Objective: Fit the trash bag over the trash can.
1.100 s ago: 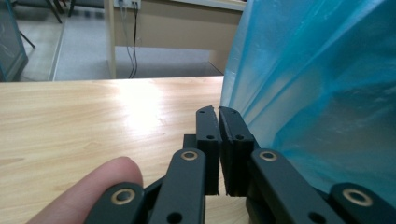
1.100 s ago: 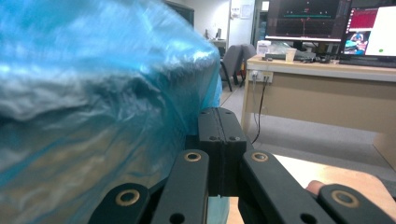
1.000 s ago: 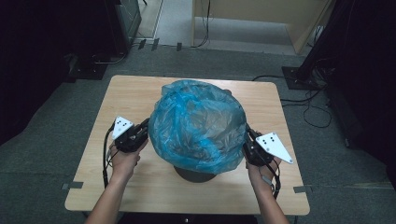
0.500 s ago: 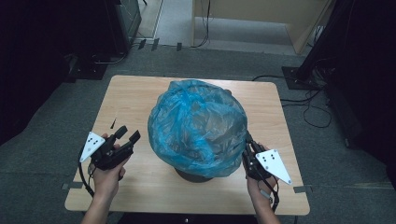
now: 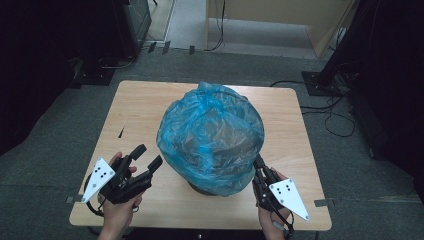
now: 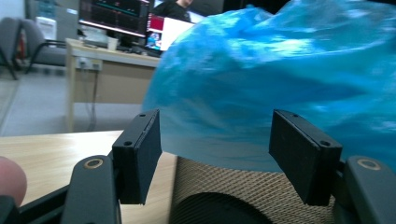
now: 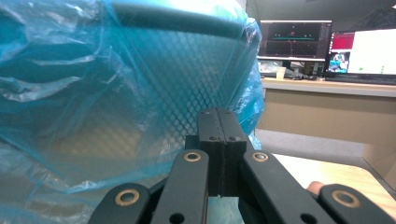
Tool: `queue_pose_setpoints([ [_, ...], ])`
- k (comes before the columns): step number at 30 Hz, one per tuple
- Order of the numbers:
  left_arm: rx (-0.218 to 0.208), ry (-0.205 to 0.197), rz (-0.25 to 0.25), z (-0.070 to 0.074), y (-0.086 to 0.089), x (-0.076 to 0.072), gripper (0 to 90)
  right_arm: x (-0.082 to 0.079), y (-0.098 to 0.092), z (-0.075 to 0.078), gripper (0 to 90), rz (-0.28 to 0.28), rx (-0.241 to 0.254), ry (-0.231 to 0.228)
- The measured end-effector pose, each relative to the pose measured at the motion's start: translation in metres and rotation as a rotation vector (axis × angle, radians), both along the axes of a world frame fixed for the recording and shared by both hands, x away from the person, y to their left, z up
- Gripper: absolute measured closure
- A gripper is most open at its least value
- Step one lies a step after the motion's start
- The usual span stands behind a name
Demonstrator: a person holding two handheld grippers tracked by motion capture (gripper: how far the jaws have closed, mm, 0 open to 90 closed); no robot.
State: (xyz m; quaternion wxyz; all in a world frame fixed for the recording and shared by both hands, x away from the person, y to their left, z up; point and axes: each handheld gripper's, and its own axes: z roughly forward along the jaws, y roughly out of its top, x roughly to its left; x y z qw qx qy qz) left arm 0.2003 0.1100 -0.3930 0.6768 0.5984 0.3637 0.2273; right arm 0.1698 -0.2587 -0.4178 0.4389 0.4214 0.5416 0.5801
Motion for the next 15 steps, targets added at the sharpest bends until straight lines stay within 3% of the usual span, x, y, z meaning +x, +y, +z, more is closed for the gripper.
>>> queue_pose_setpoints([
  [4, -0.014, -0.042, -0.017, 0.004, -0.009, -0.009, 37.6, -0.008, 0.005, -0.002, 90.0, 0.0, -0.005, -0.009],
  [11, -0.048, -0.047, -0.04, 0.012, -0.019, -0.021, 34.8, -0.016, 0.012, -0.005, 90.0, 0.005, -0.014, -0.018],
  [15, -0.043, -0.065, -0.068, 0.014, -0.025, -0.029, 33.6, -0.021, 0.017, -0.005, 90.0, 0.003, -0.036, -0.03],
])
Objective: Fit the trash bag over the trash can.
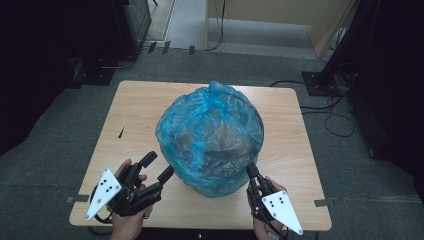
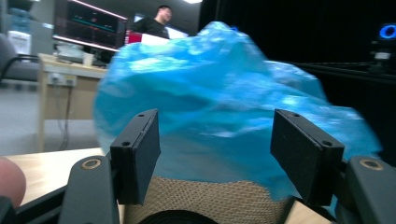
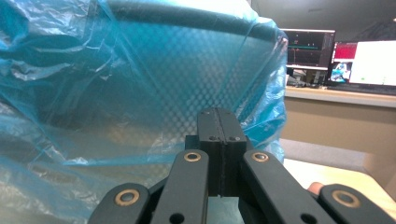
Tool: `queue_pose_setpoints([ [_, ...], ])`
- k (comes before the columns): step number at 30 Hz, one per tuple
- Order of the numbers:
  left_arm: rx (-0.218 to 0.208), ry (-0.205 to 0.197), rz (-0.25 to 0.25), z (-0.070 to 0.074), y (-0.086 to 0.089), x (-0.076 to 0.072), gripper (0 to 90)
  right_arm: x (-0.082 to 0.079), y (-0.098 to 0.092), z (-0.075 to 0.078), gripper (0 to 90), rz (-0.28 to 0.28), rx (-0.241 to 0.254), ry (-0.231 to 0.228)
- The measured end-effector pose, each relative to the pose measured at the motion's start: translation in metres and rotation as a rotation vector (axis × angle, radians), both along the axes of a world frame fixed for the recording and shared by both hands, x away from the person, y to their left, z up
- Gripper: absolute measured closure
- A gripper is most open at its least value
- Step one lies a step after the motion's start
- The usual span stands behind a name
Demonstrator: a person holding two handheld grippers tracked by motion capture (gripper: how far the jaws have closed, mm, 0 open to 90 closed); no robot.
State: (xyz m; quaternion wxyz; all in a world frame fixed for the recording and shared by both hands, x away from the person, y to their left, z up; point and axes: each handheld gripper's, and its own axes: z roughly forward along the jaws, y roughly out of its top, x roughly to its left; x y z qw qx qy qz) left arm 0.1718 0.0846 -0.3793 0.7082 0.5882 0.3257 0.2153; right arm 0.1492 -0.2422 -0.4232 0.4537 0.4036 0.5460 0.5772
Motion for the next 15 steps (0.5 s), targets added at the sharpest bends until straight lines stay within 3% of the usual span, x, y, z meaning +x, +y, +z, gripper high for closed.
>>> queue_pose_setpoints([
  [7, 0.035, -0.026, -0.067, -0.003, -0.016, -0.003, 27.8, -0.001, 0.001, 0.001, 90.0, 0.002, 0.002, 0.0],
  [9, 0.076, -0.022, -0.041, -0.004, -0.021, -0.002, 30.6, -0.002, 0.001, 0.0, 90.0, 0.004, 0.002, 0.0],
  [13, 0.11, -0.035, -0.013, -0.008, -0.026, 0.003, 64.3, -0.001, 0.001, 0.0, 90.0, 0.009, -0.001, 0.003],
  [15, 0.133, -0.034, -0.011, -0.01, -0.026, 0.005, 76.6, -0.002, 0.0, 0.0, 90.0, 0.016, -0.006, 0.003],
])
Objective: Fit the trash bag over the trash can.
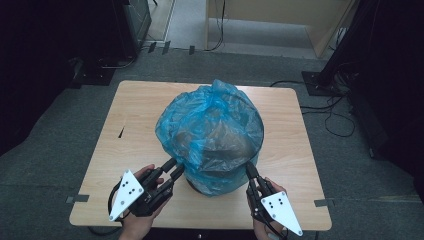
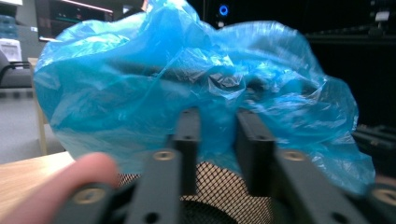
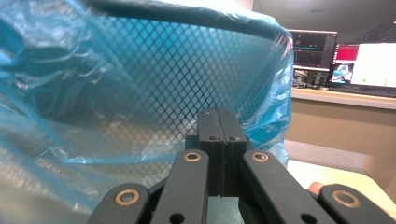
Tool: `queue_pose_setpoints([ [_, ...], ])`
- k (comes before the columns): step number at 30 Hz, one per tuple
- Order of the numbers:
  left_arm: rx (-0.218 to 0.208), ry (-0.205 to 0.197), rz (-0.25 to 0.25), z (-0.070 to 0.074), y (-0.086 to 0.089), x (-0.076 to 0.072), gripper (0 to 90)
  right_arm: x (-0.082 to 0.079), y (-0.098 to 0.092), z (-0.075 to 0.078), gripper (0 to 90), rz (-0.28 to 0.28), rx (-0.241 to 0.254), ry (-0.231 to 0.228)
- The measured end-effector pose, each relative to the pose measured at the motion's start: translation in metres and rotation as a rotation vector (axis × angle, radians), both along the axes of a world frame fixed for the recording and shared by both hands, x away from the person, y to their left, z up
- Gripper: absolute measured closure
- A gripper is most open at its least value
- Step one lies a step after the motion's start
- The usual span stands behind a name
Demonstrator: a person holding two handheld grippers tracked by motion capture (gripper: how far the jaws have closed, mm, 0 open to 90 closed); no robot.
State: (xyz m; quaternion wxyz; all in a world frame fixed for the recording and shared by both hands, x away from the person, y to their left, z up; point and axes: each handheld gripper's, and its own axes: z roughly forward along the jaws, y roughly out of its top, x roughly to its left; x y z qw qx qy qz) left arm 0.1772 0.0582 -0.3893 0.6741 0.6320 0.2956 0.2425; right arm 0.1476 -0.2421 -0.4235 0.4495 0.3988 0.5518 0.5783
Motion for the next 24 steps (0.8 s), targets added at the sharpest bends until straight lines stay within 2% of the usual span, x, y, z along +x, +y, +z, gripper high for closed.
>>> queue_pose_setpoints([
  [1, 0.015, 0.004, 0.015, -0.001, 0.0, 0.002, 81.8, 0.0, -0.001, 0.0, 90.0, 0.007, 0.001, -0.002],
  [3, 0.028, 0.022, 0.028, -0.004, 0.003, 0.007, 87.0, -0.001, -0.003, 0.0, 80.7, 0.024, 0.012, -0.01],
  [6, 0.03, 0.056, 0.064, -0.007, 0.01, 0.017, 88.4, -0.005, -0.012, 0.002, 66.6, 0.053, 0.074, -0.068],
  [8, 0.034, 0.083, 0.086, -0.009, 0.015, 0.023, 88.5, -0.006, -0.017, 0.004, 62.7, 0.018, 0.081, -0.089],
  [12, 0.044, 0.122, 0.144, -0.011, 0.022, 0.037, 88.2, -0.003, -0.03, 0.01, 60.4, -0.032, 0.097, -0.102],
  [16, 0.064, 0.143, 0.179, -0.013, 0.024, 0.054, 88.0, 0.004, -0.042, 0.019, 59.7, -0.065, 0.105, -0.113],
  [18, 0.075, 0.158, 0.193, -0.014, 0.024, 0.064, 87.9, 0.011, -0.047, 0.025, 59.1, -0.078, 0.096, -0.111],
  [21, 0.104, 0.182, 0.215, -0.018, 0.023, 0.078, 88.0, 0.025, -0.055, 0.031, 58.4, -0.076, 0.108, -0.09],
  [24, 0.117, 0.202, 0.219, -0.022, 0.023, 0.09, 87.4, 0.04, -0.063, 0.035, 57.8, -0.036, 0.143, -0.038],
])
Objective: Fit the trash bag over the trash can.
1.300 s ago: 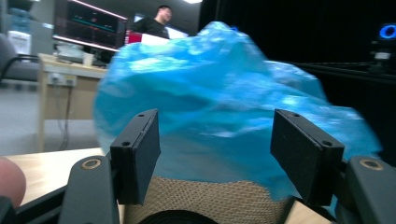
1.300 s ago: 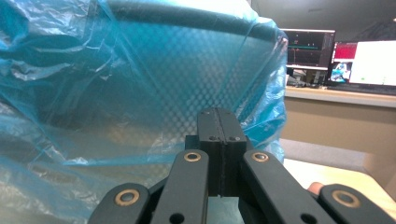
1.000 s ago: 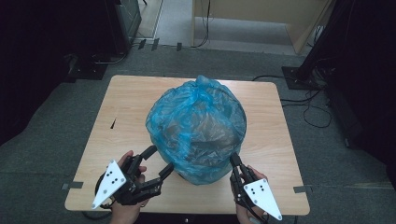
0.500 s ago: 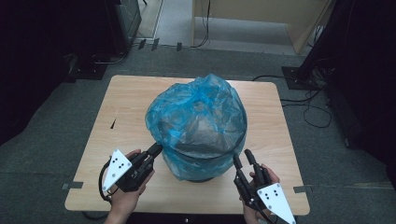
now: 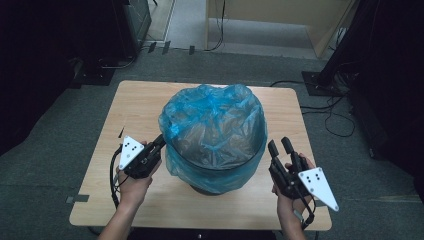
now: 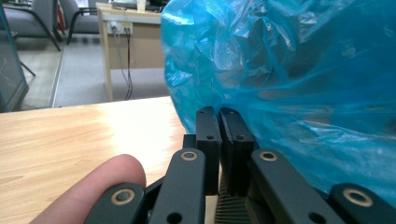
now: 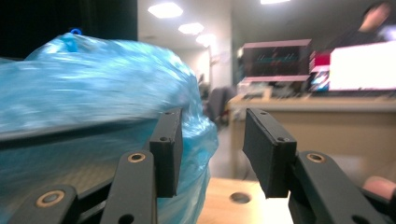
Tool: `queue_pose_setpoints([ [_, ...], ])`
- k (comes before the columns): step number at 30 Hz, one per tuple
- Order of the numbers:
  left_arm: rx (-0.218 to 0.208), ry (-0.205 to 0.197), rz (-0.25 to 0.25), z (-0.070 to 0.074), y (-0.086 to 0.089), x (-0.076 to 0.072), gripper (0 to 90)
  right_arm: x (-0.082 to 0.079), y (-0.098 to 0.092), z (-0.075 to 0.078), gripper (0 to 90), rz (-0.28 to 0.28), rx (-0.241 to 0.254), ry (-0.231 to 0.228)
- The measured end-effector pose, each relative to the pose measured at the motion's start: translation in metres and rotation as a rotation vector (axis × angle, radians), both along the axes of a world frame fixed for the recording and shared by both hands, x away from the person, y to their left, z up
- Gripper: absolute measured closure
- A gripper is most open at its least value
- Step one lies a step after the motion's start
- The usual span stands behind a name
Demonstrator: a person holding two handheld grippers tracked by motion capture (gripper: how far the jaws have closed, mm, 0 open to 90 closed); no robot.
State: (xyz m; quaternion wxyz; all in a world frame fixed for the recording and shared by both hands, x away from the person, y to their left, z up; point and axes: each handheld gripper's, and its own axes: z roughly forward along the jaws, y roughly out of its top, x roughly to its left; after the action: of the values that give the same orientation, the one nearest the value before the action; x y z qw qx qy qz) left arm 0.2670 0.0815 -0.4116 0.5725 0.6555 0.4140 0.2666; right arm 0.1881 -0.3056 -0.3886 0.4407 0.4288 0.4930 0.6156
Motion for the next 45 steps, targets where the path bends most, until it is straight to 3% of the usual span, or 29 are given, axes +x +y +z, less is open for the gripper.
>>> queue_pose_setpoints([
  [1, -0.01, 0.01, -0.004, -0.001, 0.001, 0.002, 85.1, 0.004, -0.002, 0.0, 57.8, 0.015, 0.019, 0.009],
  [3, -0.038, 0.018, -0.002, 0.0, 0.005, 0.003, 67.7, 0.01, -0.004, 0.001, 57.4, 0.049, 0.041, 0.026],
  [6, -0.139, 0.01, -0.023, 0.001, 0.016, -0.003, 48.0, 0.017, -0.007, 0.0, 57.4, 0.108, 0.061, 0.044],
  [10, -0.259, -0.041, -0.015, 0.003, 0.034, -0.017, 38.3, 0.027, -0.013, 0.002, 57.0, 0.113, 0.095, 0.073],
  [13, -0.261, -0.062, -0.024, 0.006, 0.035, -0.028, 28.3, 0.036, -0.02, 0.007, 56.3, 0.105, 0.136, 0.079],
  [15, -0.265, -0.063, -0.058, 0.009, 0.031, -0.034, 22.0, 0.044, -0.024, 0.01, 53.2, 0.126, 0.172, 0.094],
  [19, -0.206, -0.036, -0.088, 0.007, 0.018, -0.034, 21.6, 0.059, -0.022, 0.012, 47.4, 0.227, 0.224, 0.148],
  [22, -0.186, -0.008, -0.11, 0.001, 0.011, -0.03, 25.6, 0.062, -0.015, 0.009, 57.1, 0.226, 0.2, 0.169],
  [23, -0.184, -0.005, -0.124, -0.001, 0.009, -0.029, 30.6, 0.063, -0.014, 0.007, 62.4, 0.24, 0.2, 0.176],
  [25, -0.18, -0.021, -0.151, -0.004, 0.006, -0.029, 49.7, 0.063, -0.011, 0.004, 74.6, 0.265, 0.174, 0.18],
  [27, -0.162, -0.04, -0.148, -0.005, 0.002, -0.029, 66.8, 0.061, -0.005, 0.001, 88.3, 0.228, 0.114, 0.179],
  [30, -0.121, -0.043, -0.121, -0.007, -0.004, -0.026, 81.7, 0.06, 0.0, -0.005, 90.0, 0.172, 0.054, 0.204],
  [33, -0.086, -0.012, -0.103, -0.012, -0.006, -0.021, 88.5, 0.059, 0.001, -0.015, 90.0, 0.155, 0.06, 0.235],
  [36, -0.091, 0.021, -0.108, -0.017, -0.007, -0.018, 83.8, 0.055, 0.003, -0.026, 90.0, 0.143, 0.029, 0.255],
  [39, -0.11, 0.039, -0.091, -0.018, -0.004, -0.014, 69.5, 0.049, 0.004, -0.032, 90.0, 0.132, 0.0, 0.251],
  [40, -0.138, 0.041, -0.081, -0.016, 0.0, -0.013, 65.2, 0.047, 0.002, -0.032, 90.0, 0.115, 0.004, 0.24],
  [41, -0.156, 0.04, -0.074, -0.014, 0.002, -0.012, 59.7, 0.045, -0.003, -0.031, 90.0, 0.085, 0.03, 0.225],
  [43, -0.207, 0.036, -0.061, -0.009, 0.01, -0.011, 51.5, 0.041, -0.013, -0.026, 81.1, 0.057, 0.086, 0.196],
  [45, -0.247, 0.022, -0.065, -0.005, 0.016, -0.011, 47.0, 0.038, -0.023, -0.019, 71.1, 0.072, 0.127, 0.15],
])
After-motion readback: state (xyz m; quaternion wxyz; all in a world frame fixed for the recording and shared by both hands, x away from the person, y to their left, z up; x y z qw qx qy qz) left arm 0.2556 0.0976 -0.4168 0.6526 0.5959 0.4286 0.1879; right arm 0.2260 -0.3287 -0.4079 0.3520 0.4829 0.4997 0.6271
